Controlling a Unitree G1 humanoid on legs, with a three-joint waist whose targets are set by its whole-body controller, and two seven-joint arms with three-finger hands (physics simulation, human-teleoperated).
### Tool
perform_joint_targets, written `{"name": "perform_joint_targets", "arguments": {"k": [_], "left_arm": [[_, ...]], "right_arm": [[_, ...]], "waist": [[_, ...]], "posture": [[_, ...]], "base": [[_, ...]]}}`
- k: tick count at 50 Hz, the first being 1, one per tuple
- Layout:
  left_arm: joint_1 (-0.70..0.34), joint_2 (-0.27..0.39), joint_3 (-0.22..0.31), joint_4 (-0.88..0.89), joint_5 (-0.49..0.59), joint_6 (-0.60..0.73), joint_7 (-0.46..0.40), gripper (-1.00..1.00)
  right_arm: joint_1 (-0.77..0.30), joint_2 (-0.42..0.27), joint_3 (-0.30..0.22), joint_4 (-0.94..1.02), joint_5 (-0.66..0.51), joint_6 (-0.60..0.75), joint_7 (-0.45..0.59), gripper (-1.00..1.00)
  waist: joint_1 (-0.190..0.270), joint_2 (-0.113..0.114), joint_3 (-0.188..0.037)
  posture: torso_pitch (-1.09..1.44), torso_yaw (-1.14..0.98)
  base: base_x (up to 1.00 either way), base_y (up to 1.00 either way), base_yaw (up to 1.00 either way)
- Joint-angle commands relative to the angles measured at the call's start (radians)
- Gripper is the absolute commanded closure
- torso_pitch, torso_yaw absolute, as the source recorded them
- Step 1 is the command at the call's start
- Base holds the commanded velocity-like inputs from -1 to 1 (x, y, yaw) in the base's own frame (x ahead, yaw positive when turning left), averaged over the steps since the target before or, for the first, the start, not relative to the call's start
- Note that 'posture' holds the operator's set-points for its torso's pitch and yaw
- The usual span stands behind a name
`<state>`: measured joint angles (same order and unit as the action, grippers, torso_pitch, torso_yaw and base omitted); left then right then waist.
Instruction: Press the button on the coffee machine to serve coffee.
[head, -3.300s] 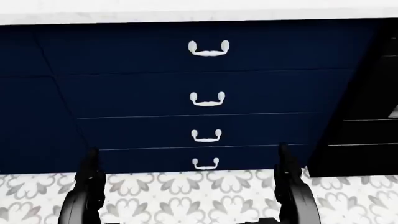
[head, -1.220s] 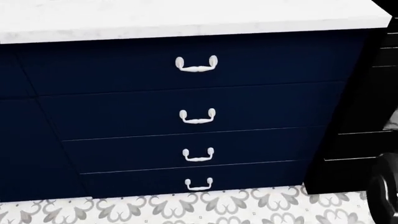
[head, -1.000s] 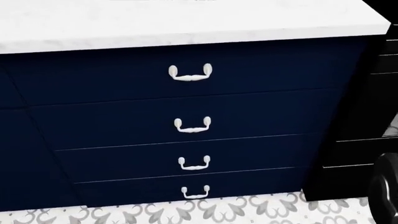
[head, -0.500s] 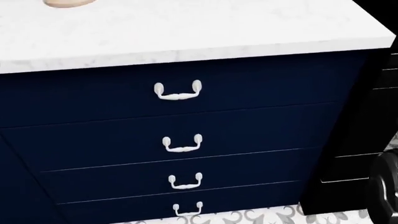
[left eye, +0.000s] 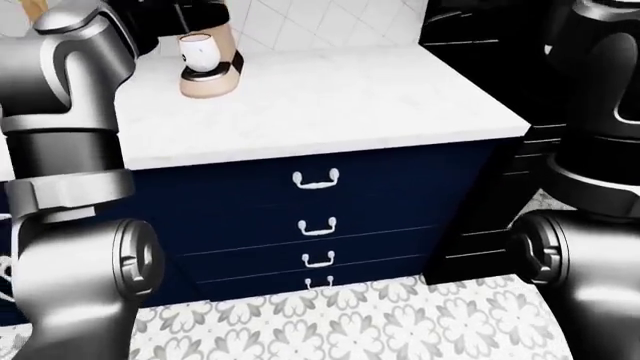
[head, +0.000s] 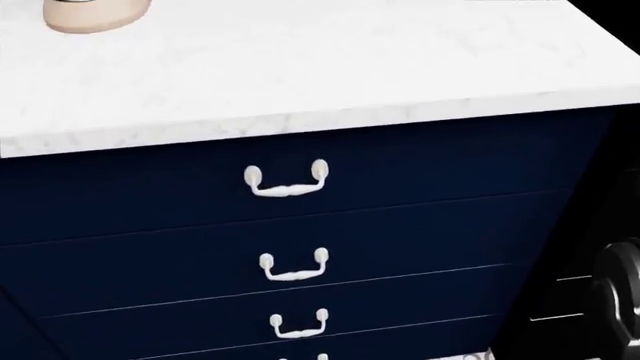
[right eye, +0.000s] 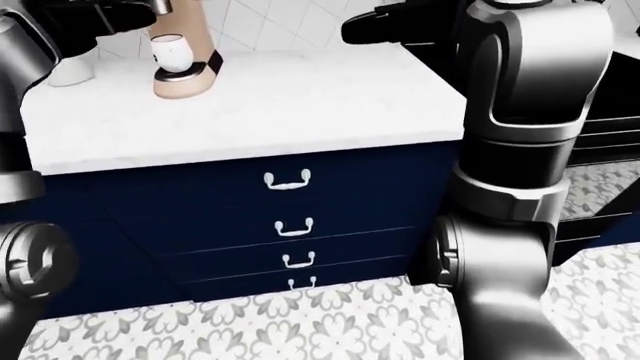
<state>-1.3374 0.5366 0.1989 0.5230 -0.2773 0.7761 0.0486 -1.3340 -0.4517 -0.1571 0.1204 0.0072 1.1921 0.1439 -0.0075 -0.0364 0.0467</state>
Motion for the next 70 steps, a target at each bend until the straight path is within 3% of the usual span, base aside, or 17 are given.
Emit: {"name": "perform_joint_targets", "arguments": {"k": [1, 11, 15, 17, 30, 32, 33, 36, 41, 43, 45, 46, 48, 61, 63, 66, 70], "left_arm": [[-0.046, 0.022, 0.013, -0.031, 0.002, -0.026, 0.003, -1.00], [-0.044, 0.026, 0.018, -0.033, -0.001, -0.024, 0.004, -1.00], [-0.041, 0.024, 0.017, -0.038, -0.002, -0.022, 0.006, -1.00], [-0.045, 0.025, 0.017, -0.036, -0.003, -0.020, 0.006, -1.00], [-0.048, 0.026, 0.015, -0.028, -0.002, -0.025, 0.005, -1.00], [-0.045, 0.025, 0.014, -0.023, -0.001, -0.033, 0.002, -1.00], [-0.042, 0.024, 0.015, -0.021, 0.000, -0.038, 0.001, -1.00], [-0.042, 0.026, 0.016, -0.018, 0.001, -0.040, 0.000, -1.00], [-0.042, 0.028, 0.018, -0.024, -0.001, -0.034, 0.001, -1.00], [-0.046, 0.027, 0.015, -0.007, 0.002, -0.048, -0.002, -1.00], [-0.049, 0.028, 0.014, -0.002, 0.003, -0.050, -0.004, -1.00], [-0.048, 0.027, 0.014, 0.007, 0.005, -0.059, -0.006, -1.00], [-0.045, 0.025, 0.014, -0.003, 0.005, -0.053, -0.003, -1.00], [-0.038, 0.013, 0.013, -0.028, 0.005, -0.035, 0.003, -1.00], [-0.035, 0.016, 0.014, -0.030, 0.005, -0.035, 0.002, -1.00], [-0.037, 0.015, 0.013, -0.035, 0.004, -0.028, 0.004, -1.00], [-0.037, 0.014, 0.012, -0.025, 0.007, -0.038, 0.001, -1.00]], "right_arm": [[-0.042, -0.005, 0.001, -0.030, 0.000, -0.024, -0.001, -1.00], [-0.044, -0.001, 0.002, -0.029, 0.000, -0.023, -0.005, -1.00], [-0.046, -0.002, 0.002, -0.028, 0.001, -0.021, -0.003, -1.00], [-0.044, -0.001, 0.002, -0.031, 0.001, -0.020, -0.004, -1.00], [-0.037, 0.004, 0.000, -0.033, 0.005, -0.026, -0.007, -1.00], [-0.037, 0.004, 0.000, -0.035, 0.006, -0.024, -0.008, -1.00], [-0.036, 0.004, 0.000, -0.037, 0.006, -0.023, -0.008, -1.00], [-0.036, 0.006, 0.001, -0.035, 0.007, -0.023, -0.010, -1.00], [-0.044, 0.006, 0.004, -0.029, 0.007, -0.022, -0.009, -1.00], [-0.048, 0.008, 0.008, -0.018, 0.006, -0.030, -0.008, -1.00], [-0.047, 0.009, 0.008, -0.014, 0.005, -0.034, -0.007, -1.00], [-0.046, 0.009, 0.007, -0.017, 0.005, -0.032, -0.007, -1.00], [-0.048, 0.013, 0.008, -0.010, 0.006, -0.037, -0.007, -1.00], [-0.015, 0.013, -0.003, -0.046, 0.020, -0.029, -0.017, -1.00], [-0.017, 0.015, -0.002, -0.045, 0.022, -0.029, -0.018, -1.00], [-0.008, 0.019, -0.003, -0.051, 0.026, -0.032, -0.020, -1.00], [-0.011, 0.017, -0.002, -0.048, 0.028, -0.033, -0.021, -1.00]], "waist": [[0.011, -0.018, -0.042], [0.013, 0.049, -0.041], [-0.012, 0.134, -0.064], [-0.005, 0.123, -0.035], [0.000, 0.015, -0.035], [0.005, -0.023, -0.042], [0.003, 0.008, -0.037], [0.007, -0.016, -0.054], [0.010, 0.020, -0.033], [0.007, 0.056, -0.031], [0.001, 0.131, -0.048], [-0.010, 0.135, -0.063], [-0.003, 0.120, -0.031], [-0.005, -0.015, -0.037], [-0.005, 0.004, -0.041], [0.005, -0.013, -0.059], [0.000, 0.037, -0.024]], "posture": [[0.00, 0.00], [0.00, 0.00], [0.00, 0.00], [0.00, 0.00], [0.00, 0.00], [0.00, 0.00], [0.00, 0.00], [0.00, 0.00], [0.00, 0.00], [0.00, 0.00], [0.00, 0.00], [0.00, 0.00], [0.00, 0.00], [0.00, 0.00], [0.00, 0.00], [0.00, 0.00], [0.00, 0.00]], "base": [[0.05, 0.20, 0.00], [0.00, 0.31, 0.00], [0.00, 0.40, 0.00], [0.00, 0.41, 0.00], [0.00, 0.41, 0.00], [0.00, 0.40, 0.00], [0.00, 0.41, 0.00], [0.00, 0.44, 0.00], [0.00, 0.46, 0.00], [0.00, 0.46, 0.00], [0.00, 0.46, 0.00], [0.00, 0.45, 0.00], [0.00, 0.45, 0.00], [0.00, 0.41, 0.00], [0.00, 0.32, 0.00], [0.04, 0.32, 0.00], [0.15, 0.26, 0.00]]}}
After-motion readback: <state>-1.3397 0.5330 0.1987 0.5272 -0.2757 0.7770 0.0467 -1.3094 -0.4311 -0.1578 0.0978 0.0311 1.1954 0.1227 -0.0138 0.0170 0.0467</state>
